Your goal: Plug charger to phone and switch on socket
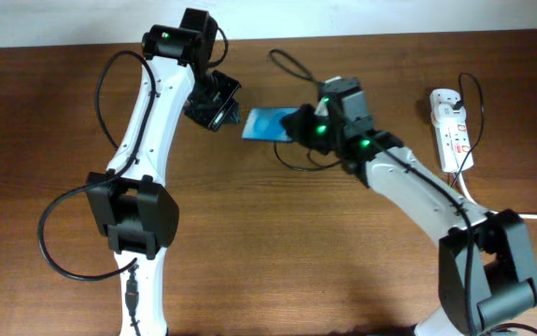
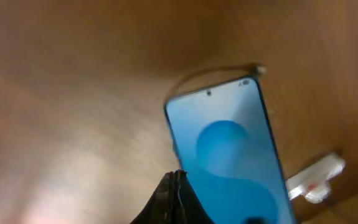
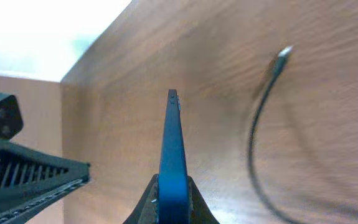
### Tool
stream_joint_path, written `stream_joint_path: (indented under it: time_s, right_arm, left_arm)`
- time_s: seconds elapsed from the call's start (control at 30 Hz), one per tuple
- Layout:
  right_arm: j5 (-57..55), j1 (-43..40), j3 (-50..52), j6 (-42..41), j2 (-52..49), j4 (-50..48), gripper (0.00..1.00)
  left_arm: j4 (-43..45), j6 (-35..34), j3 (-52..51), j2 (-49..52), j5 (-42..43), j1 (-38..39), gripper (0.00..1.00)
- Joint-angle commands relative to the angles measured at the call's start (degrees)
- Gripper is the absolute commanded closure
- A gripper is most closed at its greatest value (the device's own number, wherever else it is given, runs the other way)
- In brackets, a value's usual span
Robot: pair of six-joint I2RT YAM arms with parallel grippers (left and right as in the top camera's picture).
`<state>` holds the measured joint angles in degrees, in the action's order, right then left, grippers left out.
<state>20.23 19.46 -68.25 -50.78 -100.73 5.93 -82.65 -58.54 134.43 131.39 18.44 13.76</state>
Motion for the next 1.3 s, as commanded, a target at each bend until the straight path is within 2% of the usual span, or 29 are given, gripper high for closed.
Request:
stream_joint_path:
  time_s: [0.0, 0.1, 0.17, 0.23, 0.47, 0.57, 0.63, 0.8, 0.87, 1.1, 1.27]
  right_arm:
    - [1.77, -3.69, -0.94, 0.98, 6.51, -0.79, 0.96]
    - [3.5, -6.93, -0.94, 0.79, 9.75, -0.76, 0.96]
    - [4.59, -9.11, -0.94, -1.14, 12.48, -0.81, 0.96]
    - [4.66, -9.77, -0.94, -3.67, 13.42, -1.11, 0.96]
    - [4.44, -9.73, -0.94, -14.97, 13.46, -7.76, 0.96]
    - [3.1, -9.73, -0.94, -18.73, 13.46, -9.62, 0.96]
    - [3.13, -9.73, -0.94, -20.63, 13.46, -12.0, 0.96]
    - [3.1, -9.73, -0.94, -22.97, 13.46, -16.02, 0.96]
    - [3.1, -9.73, -0.94, -23.74, 13.27, -16.0, 0.96]
    - [2.64, -8.79, -0.94, -34.75, 11.54, -15.54, 0.96]
    - [1.51, -6.78, -0.94, -37.09, 11.3, -17.33, 0.96]
  left_arm:
    - [4.2, 28.2, 0.61, -0.13, -0.24, -0.13, 1.0]
    - [4.37, 32.63, 0.63, -0.13, 1.4, -0.2, 1.0]
    - [6.58, 39.52, 0.61, -0.13, 10.14, -0.2, 0.9]
    - [8.96, 42.25, 0.63, -0.13, 17.05, -0.2, 0.9]
    - [16.61, 41.59, 0.63, -0.13, 40.79, -0.83, 0.87]
    - [18.86, 37.62, 0.61, -0.13, 46.99, -1.18, 0.87]
    - [21.59, 33.33, 0.61, -0.13, 50.12, -1.18, 0.81]
    - [23.69, 22.82, 0.61, -0.13, 50.8, -1.22, 0.7]
    - [25.27, 20.06, 0.61, -0.13, 50.8, -1.22, 0.69]
    - [36.33, 10.56, 0.63, -0.13, 48.74, -1.16, 0.71]
    - [37.11, 8.59, 0.61, -0.13, 44.54, -1.11, 0.71]
